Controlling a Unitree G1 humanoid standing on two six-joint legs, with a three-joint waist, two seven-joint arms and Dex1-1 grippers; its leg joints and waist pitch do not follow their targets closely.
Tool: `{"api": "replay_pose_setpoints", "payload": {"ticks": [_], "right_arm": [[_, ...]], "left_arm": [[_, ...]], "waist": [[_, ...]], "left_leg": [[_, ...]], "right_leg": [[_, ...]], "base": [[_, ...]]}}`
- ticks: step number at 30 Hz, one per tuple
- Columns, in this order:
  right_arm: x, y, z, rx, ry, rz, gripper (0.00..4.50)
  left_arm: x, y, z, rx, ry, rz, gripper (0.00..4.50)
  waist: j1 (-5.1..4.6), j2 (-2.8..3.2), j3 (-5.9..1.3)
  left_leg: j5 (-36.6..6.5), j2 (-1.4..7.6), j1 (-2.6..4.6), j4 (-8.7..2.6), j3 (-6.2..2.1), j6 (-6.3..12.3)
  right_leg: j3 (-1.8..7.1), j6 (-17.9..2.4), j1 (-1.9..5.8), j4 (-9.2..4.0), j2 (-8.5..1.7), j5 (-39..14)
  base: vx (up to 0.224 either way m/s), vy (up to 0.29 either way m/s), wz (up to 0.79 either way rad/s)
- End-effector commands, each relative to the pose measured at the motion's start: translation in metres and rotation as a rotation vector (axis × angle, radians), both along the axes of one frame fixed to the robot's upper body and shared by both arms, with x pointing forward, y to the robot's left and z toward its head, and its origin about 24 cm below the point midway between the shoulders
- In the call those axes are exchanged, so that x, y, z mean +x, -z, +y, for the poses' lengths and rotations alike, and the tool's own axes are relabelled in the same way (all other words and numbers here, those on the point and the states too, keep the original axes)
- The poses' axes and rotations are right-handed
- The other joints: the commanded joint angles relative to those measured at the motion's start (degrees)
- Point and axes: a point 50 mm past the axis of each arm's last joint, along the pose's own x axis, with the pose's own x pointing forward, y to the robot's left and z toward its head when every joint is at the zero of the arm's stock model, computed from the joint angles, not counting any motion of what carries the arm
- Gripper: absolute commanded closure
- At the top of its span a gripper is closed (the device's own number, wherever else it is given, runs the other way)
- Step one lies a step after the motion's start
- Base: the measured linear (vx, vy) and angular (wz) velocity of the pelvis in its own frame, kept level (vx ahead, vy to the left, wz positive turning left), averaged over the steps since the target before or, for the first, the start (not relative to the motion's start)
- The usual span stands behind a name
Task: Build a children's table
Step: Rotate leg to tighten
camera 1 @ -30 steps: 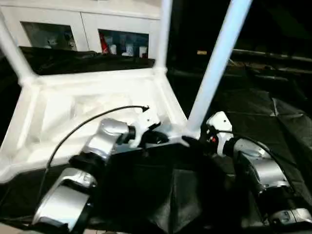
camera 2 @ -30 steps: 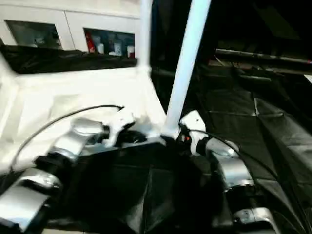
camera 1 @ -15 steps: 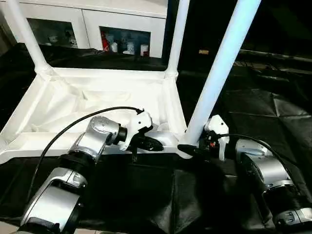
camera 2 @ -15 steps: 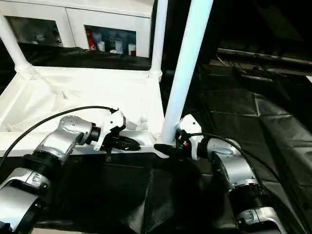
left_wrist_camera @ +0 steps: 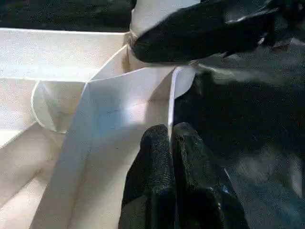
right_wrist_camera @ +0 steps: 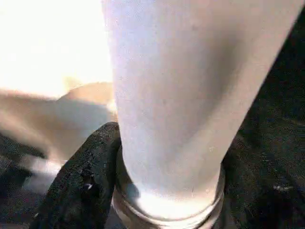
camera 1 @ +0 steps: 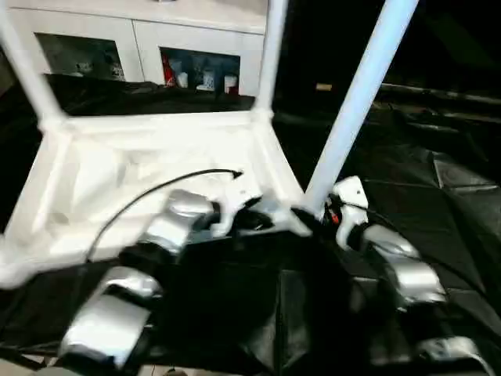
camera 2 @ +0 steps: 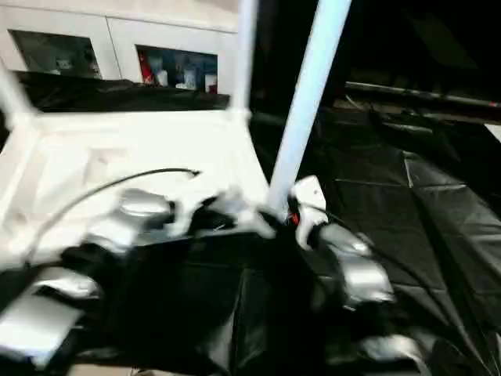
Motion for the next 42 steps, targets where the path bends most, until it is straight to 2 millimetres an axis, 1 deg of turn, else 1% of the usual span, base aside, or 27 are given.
{"api": "replay_pose_setpoints", "payload": {"ticks": [1,2,3,4,5,7,9,11,13,14,15,16,18,21,23,25,27,28,31,32,33,36,38,39,40,41,42], "right_arm": [[-0.007,0.013,0.031,-0.002,-0.069,0.063,1.83],[-0.006,0.011,0.035,-0.005,-0.083,0.048,1.83],[-0.006,0.008,0.037,-0.005,-0.107,0.028,1.83],[-0.006,0.007,0.037,-0.002,-0.122,0.022,1.48],[-0.006,0.007,0.037,-0.002,-0.123,0.021,1.14],[-0.005,0.005,0.033,0.012,-0.131,0.016,1.11],[-0.006,0.002,0.027,0.009,-0.197,0.006,0.85],[-0.008,-0.001,0.022,0.004,-0.265,-0.003,0.85],[-0.012,-0.007,0.012,0.003,-0.370,-0.009,0.85],[-0.014,-0.010,0.006,-0.008,-0.439,-0.014,0.85],[-0.016,-0.012,0.002,-0.017,-0.476,-0.015,0.85],[-0.016,-0.012,0.002,-0.017,-0.476,-0.015,0.85],[-0.019,-0.018,-0.010,-0.034,-0.558,-0.005,0.85],[-0.020,-0.021,-0.017,-0.047,-0.600,0.004,0.85],[-0.021,-0.022,-0.023,-0.062,-0.635,0.015,0.85],[-0.023,-0.022,-0.024,-0.063,-0.664,0.029,0.85],[-0.025,-0.022,-0.024,-0.056,-0.678,0.037,0.85],[-0.025,-0.021,-0.024,-0.055,-0.679,0.039,0.98],[-0.028,-0.017,-0.019,-0.038,-0.698,0.056,1.20],[-0.029,-0.017,-0.018,-0.034,-0.701,0.058,1.28],[-0.030,-0.017,-0.016,-0.025,-0.704,0.059,1.52],[-0.032,-0.015,-0.014,-0.007,-0.703,0.063,1.63],[-0.033,-0.014,-0.013,0.002,-0.691,0.064,1.79],[-0.032,-0.012,-0.013,0.009,-0.661,0.066,1.84],[-0.030,-0.008,-0.013,0.007,-0.605,0.072,1.87],[-0.028,-0.005,-0.012,0.000,-0.561,0.078,1.87],[-0.025,0.001,-0.011,-0.028,-0.472,0.085,1.89]], "left_arm": [[-0.008,0.008,-0.023,-0.044,-0.019,0.031,4.50],[-0.010,0.008,-0.027,-0.050,0.003,0.034,4.50],[-0.011,0.008,-0.029,-0.051,0.030,0.036,4.50],[-0.011,0.008,-0.028,-0.049,0.046,0.037,4.50],[-0.011,0.008,-0.028,-0.048,0.047,0.037,4.50],[-0.011,0.008,-0.022,-0.036,0.060,0.040,4.50],[-0.010,0.009,-0.012,-0.014,0.075,0.051,4.50],[-0.010,0.009,-0.004,0.006,0.093,0.066,4.50],[-0.011,0.009,0.007,0.033,0.124,0.095,4.50],[-0.013,0.009,0.014,0.055,0.154,0.115,4.50],[-0.014,0.010,0.019,0.074,0.177,0.131,4.50],[-0.014,0.010,0.019,0.074,0.177,0.131,4.50],[-0.016,0.010,0.034,0.131,0.226,0.166,4.50],[-0.016,0.010,0.043,0.166,0.246,0.176,4.50],[-0.017,0.008,0.050,0.180,0.270,0.189,4.50],[-0.018,0.006,0.053,0.171,0.284,0.197,4.50],[-0.018,0.005,0.054,0.170,0.286,0.199,4.50],[-0.018,0.005,0.054,0.170,0.285,0.200,4.50],[-0.018,0.005,0.055,0.163,0.268,0.195,4.50],[-0.018,0.006,0.055,0.159,0.264,0.192,4.50],[-0.018,0.005,0.054,0.148,0.256,0.188,4.50],[-0.016,0.004,0.049,0.104,0.227,0.168,4.50],[-0.015,0.003,0.047,0.092,0.216,0.159,4.50],[-0.013,0.002,0.044,0.079,0.190,0.144,4.50],[-0.011,0.003,0.041,0.069,0.157,0.128,4.50],[-0.009,0.003,0.039,0.064,0.132,0.117,4.50],[-0.006,0.004,0.033,0.056,0.076,0.097,4.50]], "waist": [[-0.23,-0.16,-2.21],[-0.22,-0.14,-2.23],[-0.08,-0.14,-2.29],[-0.02,0.50,-2.34],[-0.12,0.28,-2.34],[-0.13,0.07,-2.38],[-0.12,0.20,-2.40],[-0.08,0.21,-2.39],[0.06,0.11,-2.48],[0.11,-0.07,-2.52],[0.12,0.03,-2.58],[0.03,0.00,-2.65],[0.07,-0.03,-2.77],[-0.04,-0.04,-2.74],[0.01,-0.05,-2.64],[0.00,-0.14,-2.49],[0.01,-0.07,-2.43],[0.02,-0.06,-2.43],[0.05,-0.07,-2.51],[0.06,-0.12,-2.57],[0.07,-0.06,-2.64],[0.12,-0.13,-2.70],[0.21,-0.12,-2.72],[0.22,-0.11,-2.58],[0.17,-0.15,-2.47],[0.19,-0.03,-2.41],[-0.01,0.01,-2.17]], "left_leg": [[-16.7,1.30,0.36,-4.32,-0.84,-0.50],[-16.5,1.25,0.35,-4.30,-0.82,-0.32],[-16.1,1.20,0.25,-4.20,-0.71,0.44],[-15.3,1.14,0.14,-4.22,-0.77,0.78],[-15.1,1.16,0.11,-4.21,-0.68,0.96],[-14.6,1.13,-0.02,-4.15,-0.64,1.36],[-14.9,1.20,-0.11,-4.20,-0.71,1.85],[-14.8,1.27,-0.04,-4.14,-0.66,2.21],[-13.9,1.26,-0.13,-4.02,-0.65,2.85],[-12.9,1.33,-0.28,-3.96,-0.64,3.46],[-11.7,1.37,-0.30,-3.85,-0.58,3.93],[-11.2,1.35,-0.39,-3.81,-0.59,4.12],[-9.1,1.39,-0.27,-3.58,-0.54,4.74],[-8.1,1.44,-0.15,-3.40,-0.34,6.02],[-9.0,1.50,-0.10,-3.47,-0.36,5.83],[-10.8,1.55,-0.03,-3.62,-0.38,4.96],[-11.7,1.60,0.04,-3.73,-0.43,4.16],[-11.9,1.63,0.11,-3.76,-0.45,3.91],[-11.3,1.62,0.08,-3.76,-0.48,3.48],[-10.7,1.55,0.03,-3.69,-0.45,3.63],[-10.1,1.54,0.05,-3.63,-0.43,3.81],[-8.7,1.45,-0.04,-3.46,-0.33,4.55],[-8.7,1.47,0.03,-3.43,-0.32,4.76],[-9.2,1.50,0.04,-3.52,-0.30,4.73],[-10.5,1.45,0.03,-3.64,-0.34,4.19],[-11.3,1.51,0.12,-3.73,-0.39,3.71],[-13.3,1.49,0.21,-3.92,-0.40,2.41]], "right_leg": [[1.68,-9.2,1.45,-4.93,-2.29,-19.9],[1.69,-9.2,1.48,-4.93,-2.27,-19.4],[1.73,-9.1,1.56,-4.92,-2.27,-18.1],[1.77,-9.3,1.70,-4.71,-2.25,-16.7],[1.74,-9.4,1.69,-4.80,-2.16,-15.9],[1.68,-9.8,1.80,-4.60,-2.11,-14.7],[1.59,-10.0,1.98,-4.61,-2.17,-15.1],[1.61,-10.3,1.93,-4.58,-2.18,-14.6],[1.59,-10.7,2.19,-4.39,-2.16,-13.0],[1.60,-11.2,2.28,-4.18,-2.24,-11.5],[1.62,-11.8,2.28,-3.98,-2.25,-9.7],[1.58,-12.2,2.39,-3.83,-2.23,-8.8],[1.52,-13.8,2.52,-3.37,-2.14,-5.1],[1.58,-15.6,2.45,-3.09,-2.16,-2.2],[1.55,-15.8,2.49,-3.24,-2.26,-3.9],[1.56,-15.4,2.36,-3.54,-2.29,-7.2],[1.60,-14.9,2.27,-3.69,-2.32,-9.0],[1.60,-14.8,2.23,-3.70,-2.31,-9.4],[1.61,-14.8,2.27,-3.54,-2.28,-8.5],[1.62,-14.8,2.36,-3.43,-2.25,-7.4],[1.61,-15.1,2.35,-3.30,-2.23,-6.3],[1.63,-15.7,2.48,-3.07,-2.21,-3.7],[1.60,-15.9,2.47,-3.09,-2.23,-3.8],[1.61,-15.8,2.35,-3.27,-2.24,-4.7],[1.57,-15.3,2.29,-3.54,-2.22,-7.1],[1.58,-14.9,2.19,-3.67,-2.29,-8.7],[1.56,-14.0,1.86,-4.09,-2.25,-12.4]], "base": [[0.000,0.000,0.00],[0.000,0.000,0.00],[0.000,0.000,0.00],[0.000,0.000,0.00],[0.000,0.000,0.00],[0.000,0.000,0.00],[0.000,0.000,0.00],[0.000,0.000,0.00],[0.000,0.000,0.00],[0.000,0.000,0.00],[0.000,0.000,0.00],[0.000,0.000,0.00],[0.000,0.000,0.00],[0.000,0.000,0.00],[0.000,0.000,0.00],[0.000,0.000,0.00],[0.000,0.000,0.00],[0.000,0.000,0.00],[0.000,0.000,0.00],[0.000,0.000,0.00],[0.000,0.000,0.00],[0.000,0.000,0.00],[0.000,0.000,0.00],[0.000,0.000,0.00],[0.000,0.000,0.00],[0.000,0.000,0.00],[0.000,0.000,0.00]]}}
